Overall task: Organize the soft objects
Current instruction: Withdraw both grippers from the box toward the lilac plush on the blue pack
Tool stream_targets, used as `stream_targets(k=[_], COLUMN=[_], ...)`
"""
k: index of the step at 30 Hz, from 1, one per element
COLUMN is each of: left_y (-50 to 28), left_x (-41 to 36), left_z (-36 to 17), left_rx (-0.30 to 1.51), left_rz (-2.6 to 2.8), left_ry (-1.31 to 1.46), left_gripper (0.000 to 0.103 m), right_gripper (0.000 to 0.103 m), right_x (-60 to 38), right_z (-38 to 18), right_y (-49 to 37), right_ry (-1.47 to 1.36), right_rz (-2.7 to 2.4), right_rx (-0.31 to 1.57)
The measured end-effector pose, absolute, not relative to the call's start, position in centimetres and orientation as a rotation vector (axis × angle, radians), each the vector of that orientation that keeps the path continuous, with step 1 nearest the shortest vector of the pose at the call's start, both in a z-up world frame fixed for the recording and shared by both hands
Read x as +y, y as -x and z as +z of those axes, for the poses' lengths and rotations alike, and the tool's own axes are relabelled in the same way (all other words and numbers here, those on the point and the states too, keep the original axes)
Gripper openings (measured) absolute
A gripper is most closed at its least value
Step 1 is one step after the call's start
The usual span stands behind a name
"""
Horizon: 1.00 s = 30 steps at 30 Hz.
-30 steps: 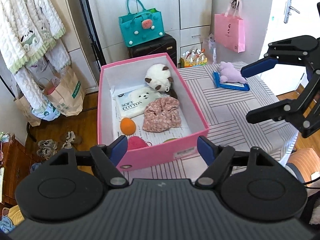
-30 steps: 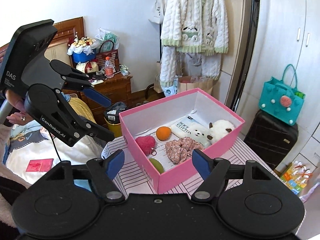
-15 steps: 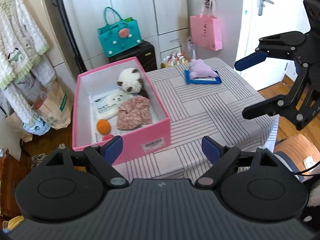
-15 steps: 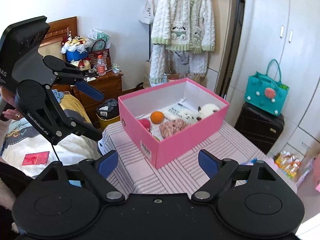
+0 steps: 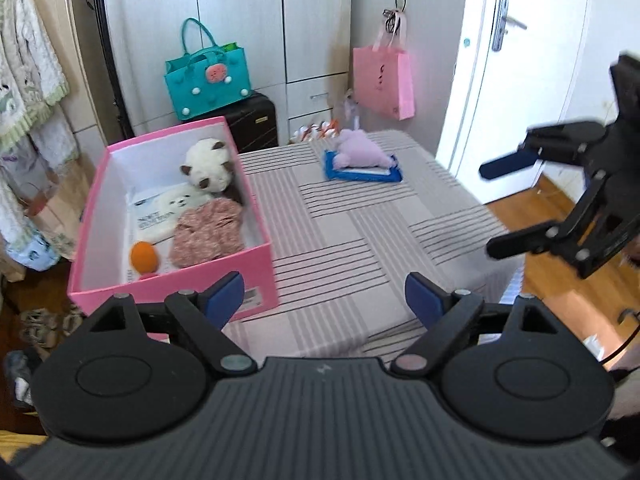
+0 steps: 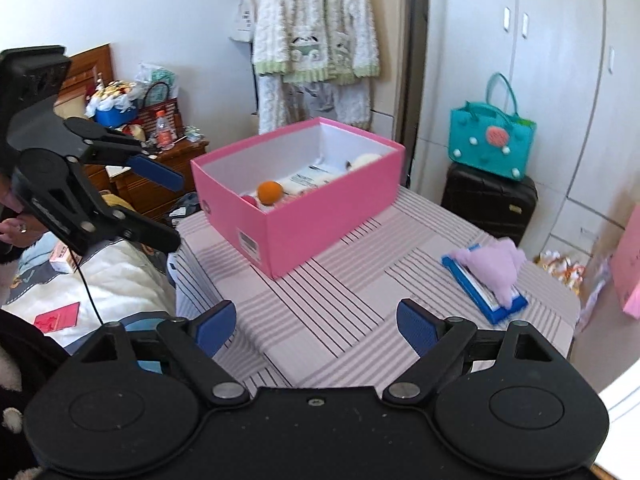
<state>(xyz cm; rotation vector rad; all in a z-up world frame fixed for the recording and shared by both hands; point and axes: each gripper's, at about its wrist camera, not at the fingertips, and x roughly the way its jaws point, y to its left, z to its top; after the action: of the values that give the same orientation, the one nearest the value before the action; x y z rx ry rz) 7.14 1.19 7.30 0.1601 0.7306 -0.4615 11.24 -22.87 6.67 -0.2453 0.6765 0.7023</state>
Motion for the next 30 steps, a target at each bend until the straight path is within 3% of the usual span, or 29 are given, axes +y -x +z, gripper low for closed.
stream_targets(k=[8, 23, 30], left_y=[-8.2, -15.1, -19.2], left_x=[-1.1, -6.9, -9.6], left_z=[5.1, 3.8, 2.4], left_rx=[0.717, 0.671, 0.7], left_rz=[-0.476, -0.594, -0.631], left_ry=[-0.106, -0.061, 0.055], left_gripper=[0.088, 0.088, 0.088], right_gripper=[0.09, 0.09, 0.09], right_x=[-25.7, -29.3, -32.2], right_z=[3.5, -0.3, -2.2], right_y=[-13.1, -18.7, -23.3], right_ry=[0.21, 0.187, 0.116], right_rz=[0.67, 0.545, 0.546], right_rx=[0.663, 0.449, 0.467])
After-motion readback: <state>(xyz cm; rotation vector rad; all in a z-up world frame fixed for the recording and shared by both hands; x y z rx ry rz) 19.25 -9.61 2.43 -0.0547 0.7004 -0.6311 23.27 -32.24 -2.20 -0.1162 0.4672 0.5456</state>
